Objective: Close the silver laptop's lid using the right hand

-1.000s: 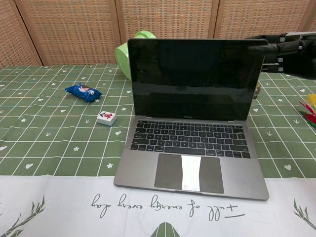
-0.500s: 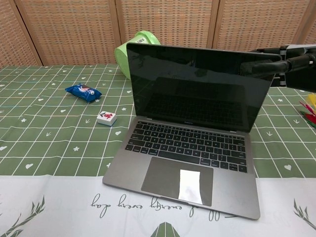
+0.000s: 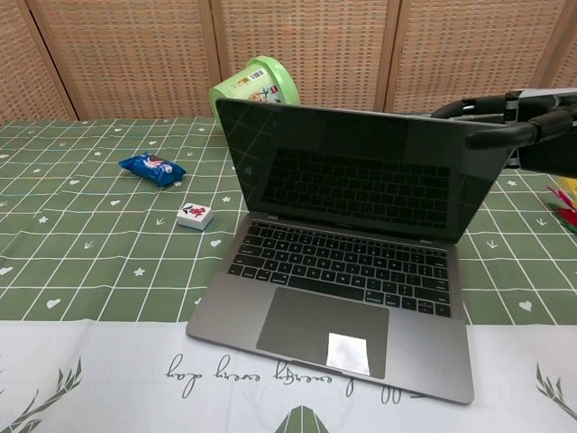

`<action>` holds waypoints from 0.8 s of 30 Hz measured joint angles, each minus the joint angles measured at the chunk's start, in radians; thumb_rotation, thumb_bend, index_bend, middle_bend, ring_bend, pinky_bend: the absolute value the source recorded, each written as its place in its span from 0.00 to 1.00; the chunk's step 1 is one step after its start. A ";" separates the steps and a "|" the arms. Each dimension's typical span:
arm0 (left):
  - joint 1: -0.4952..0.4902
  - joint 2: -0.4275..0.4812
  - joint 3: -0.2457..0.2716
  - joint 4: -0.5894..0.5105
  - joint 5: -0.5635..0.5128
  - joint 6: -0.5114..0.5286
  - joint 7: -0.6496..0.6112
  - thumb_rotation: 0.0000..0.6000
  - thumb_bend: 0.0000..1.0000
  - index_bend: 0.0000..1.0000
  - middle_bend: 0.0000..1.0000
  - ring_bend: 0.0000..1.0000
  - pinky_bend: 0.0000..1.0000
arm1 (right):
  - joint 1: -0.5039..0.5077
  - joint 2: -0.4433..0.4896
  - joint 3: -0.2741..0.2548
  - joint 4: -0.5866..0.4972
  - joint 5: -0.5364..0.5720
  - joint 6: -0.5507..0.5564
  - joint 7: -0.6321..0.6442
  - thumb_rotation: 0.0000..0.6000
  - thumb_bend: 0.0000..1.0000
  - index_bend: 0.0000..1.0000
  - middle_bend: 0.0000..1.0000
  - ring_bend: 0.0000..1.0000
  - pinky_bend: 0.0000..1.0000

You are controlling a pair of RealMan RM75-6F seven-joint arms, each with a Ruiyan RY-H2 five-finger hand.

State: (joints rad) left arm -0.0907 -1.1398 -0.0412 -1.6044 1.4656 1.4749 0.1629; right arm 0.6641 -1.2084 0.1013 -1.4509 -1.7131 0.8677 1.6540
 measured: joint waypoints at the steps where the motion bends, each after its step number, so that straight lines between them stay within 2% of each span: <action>1: 0.000 0.000 0.000 0.000 0.001 0.000 0.000 1.00 0.00 0.00 0.00 0.00 0.00 | 0.005 0.002 -0.007 -0.002 -0.006 0.003 0.005 1.00 0.33 0.41 0.41 0.38 0.33; 16: 0.003 0.005 0.002 -0.005 0.010 0.008 -0.006 1.00 0.00 0.00 0.00 0.00 0.00 | 0.080 0.036 -0.110 -0.036 -0.069 0.021 0.047 1.00 0.30 0.41 0.41 0.38 0.34; 24: 0.003 0.005 0.003 -0.007 0.013 0.008 -0.008 1.00 0.00 0.00 0.00 0.00 0.00 | 0.125 0.058 -0.154 -0.074 -0.070 -0.024 0.029 1.00 0.30 0.41 0.41 0.38 0.34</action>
State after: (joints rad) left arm -0.0879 -1.1345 -0.0377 -1.6110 1.4784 1.4832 0.1546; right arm 0.7890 -1.1501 -0.0526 -1.5250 -1.7836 0.8442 1.6833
